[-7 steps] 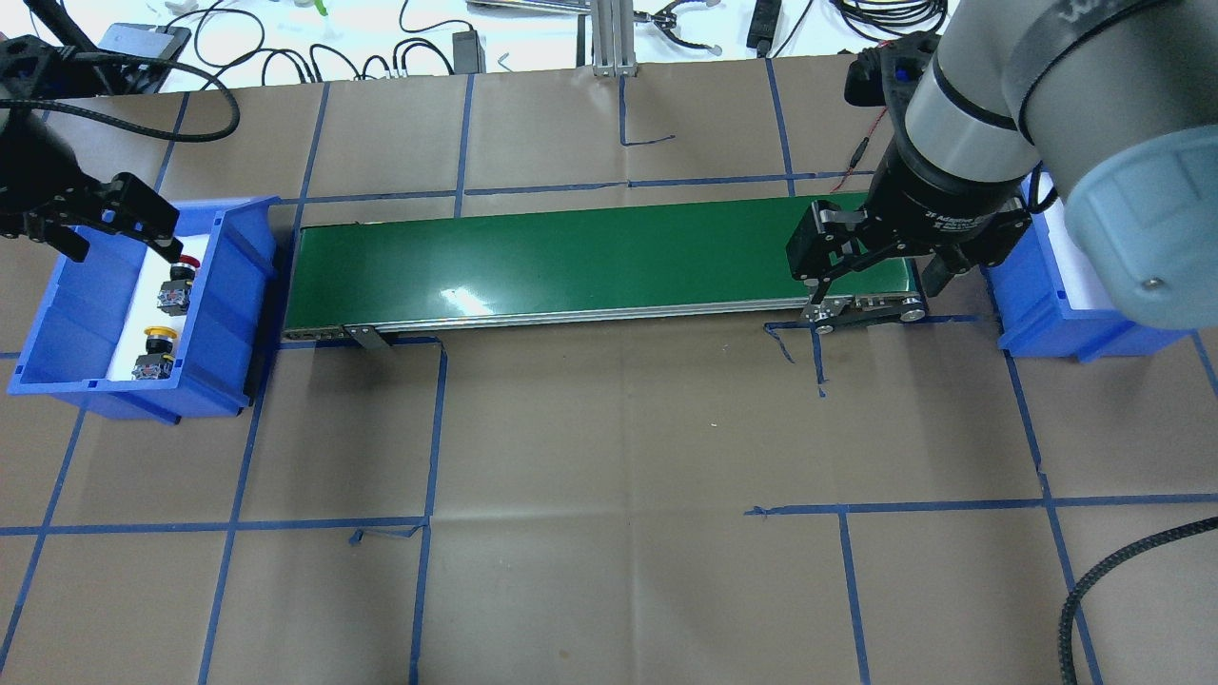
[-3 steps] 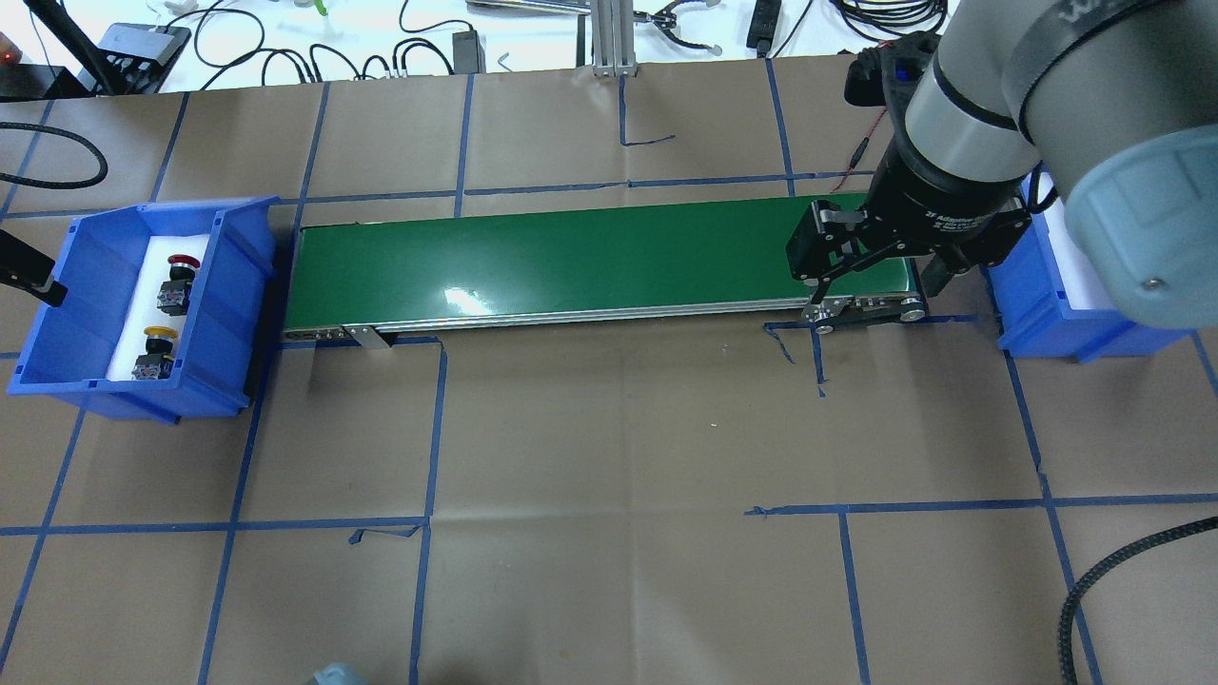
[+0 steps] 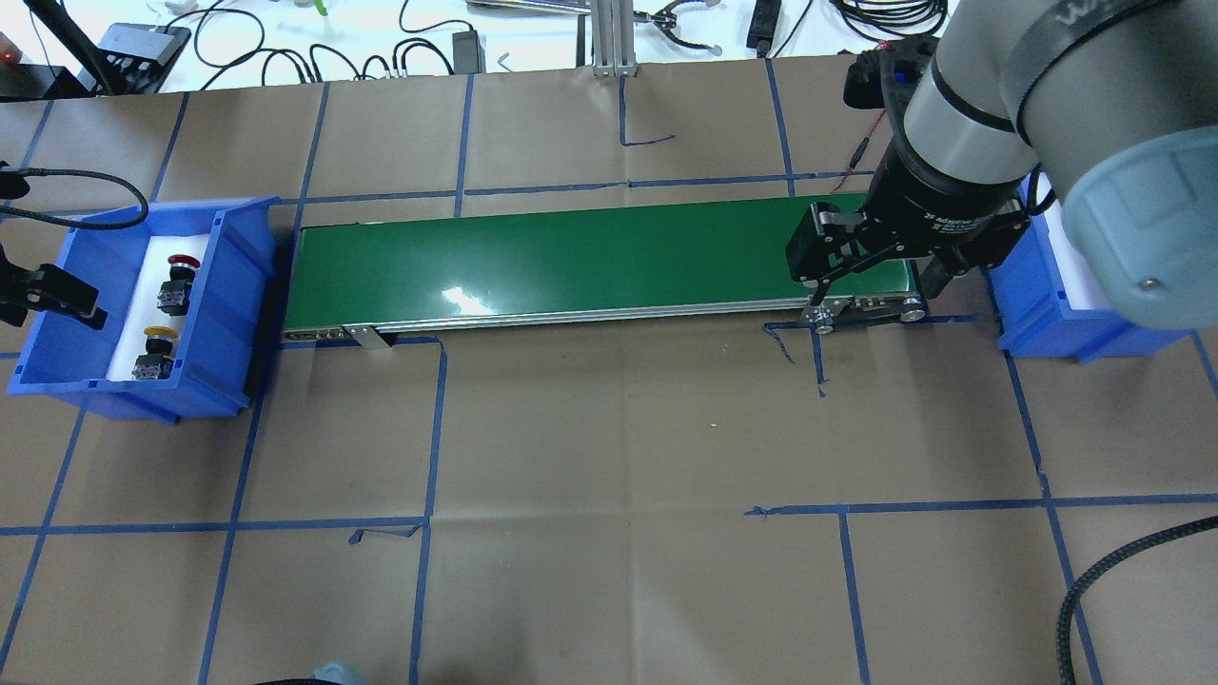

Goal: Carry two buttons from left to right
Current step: 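Lower the left gripper and grasp the yellow-capped push button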

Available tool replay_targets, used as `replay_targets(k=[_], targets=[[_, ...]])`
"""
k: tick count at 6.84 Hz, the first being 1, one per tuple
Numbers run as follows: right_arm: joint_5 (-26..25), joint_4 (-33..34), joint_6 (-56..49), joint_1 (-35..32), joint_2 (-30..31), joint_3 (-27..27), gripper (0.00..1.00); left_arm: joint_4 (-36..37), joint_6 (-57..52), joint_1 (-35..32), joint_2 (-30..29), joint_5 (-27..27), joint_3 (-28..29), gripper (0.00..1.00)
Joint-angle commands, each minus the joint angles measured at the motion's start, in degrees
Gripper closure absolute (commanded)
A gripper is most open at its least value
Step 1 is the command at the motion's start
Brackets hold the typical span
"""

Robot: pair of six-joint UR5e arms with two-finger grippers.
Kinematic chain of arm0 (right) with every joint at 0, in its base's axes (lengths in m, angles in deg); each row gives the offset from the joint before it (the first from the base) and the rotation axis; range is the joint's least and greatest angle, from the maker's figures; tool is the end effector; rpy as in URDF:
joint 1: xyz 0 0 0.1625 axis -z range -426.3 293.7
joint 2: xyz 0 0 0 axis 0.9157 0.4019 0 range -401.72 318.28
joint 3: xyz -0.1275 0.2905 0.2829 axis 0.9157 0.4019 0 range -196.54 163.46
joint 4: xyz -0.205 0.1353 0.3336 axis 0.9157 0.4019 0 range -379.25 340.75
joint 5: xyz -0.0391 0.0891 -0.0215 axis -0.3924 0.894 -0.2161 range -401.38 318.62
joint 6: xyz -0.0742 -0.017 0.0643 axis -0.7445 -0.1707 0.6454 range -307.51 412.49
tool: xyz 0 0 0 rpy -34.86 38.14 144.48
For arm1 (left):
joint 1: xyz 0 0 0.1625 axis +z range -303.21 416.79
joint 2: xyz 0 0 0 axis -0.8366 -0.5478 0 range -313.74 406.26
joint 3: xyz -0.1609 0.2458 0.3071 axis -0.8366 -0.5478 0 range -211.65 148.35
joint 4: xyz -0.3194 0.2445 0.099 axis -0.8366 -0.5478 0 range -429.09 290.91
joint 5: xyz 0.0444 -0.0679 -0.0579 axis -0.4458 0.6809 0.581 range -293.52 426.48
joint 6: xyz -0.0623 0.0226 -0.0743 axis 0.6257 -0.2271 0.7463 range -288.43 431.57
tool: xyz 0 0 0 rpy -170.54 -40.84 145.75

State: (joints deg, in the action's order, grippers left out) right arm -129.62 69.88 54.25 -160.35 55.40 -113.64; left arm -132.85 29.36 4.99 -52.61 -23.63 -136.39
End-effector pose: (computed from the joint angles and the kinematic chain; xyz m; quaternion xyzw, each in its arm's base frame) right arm 0.1669 -0.4270 0.4835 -0.0198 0.9997 0.0081 0.0150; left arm 0.2227 -0.4981 0.3304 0.0349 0.9991 -0.0169 0.0155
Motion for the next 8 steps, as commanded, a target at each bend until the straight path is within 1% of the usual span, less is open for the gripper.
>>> replay_targets(k=[1,3,5,6,8], targets=[[0.09,-0.01,0.00,0.00,0.00,-0.03,0.00,9.85,1.69,-0.06,-1.66,0.20,-6.33,0.01],[0.09,-0.01,0.00,0.00,0.00,-0.03,0.00,13.55,1.78,-0.33,-5.61,0.29,-6.61,0.01],[0.09,-0.01,0.00,0.00,0.00,-0.03,0.00,13.92,1.87,-0.33,-7.72,1.33,-6.44,0.01],[0.17,-0.01,0.08,0.00,0.00,-0.03,0.00,15.49,2.65,-0.68,-8.87,1.60,-6.43,0.01],[0.09,-0.10,0.17,0.00,0.08,0.15,0.00,16.30,2.75,-1.56,-9.14,1.52,-6.52,0.01]])
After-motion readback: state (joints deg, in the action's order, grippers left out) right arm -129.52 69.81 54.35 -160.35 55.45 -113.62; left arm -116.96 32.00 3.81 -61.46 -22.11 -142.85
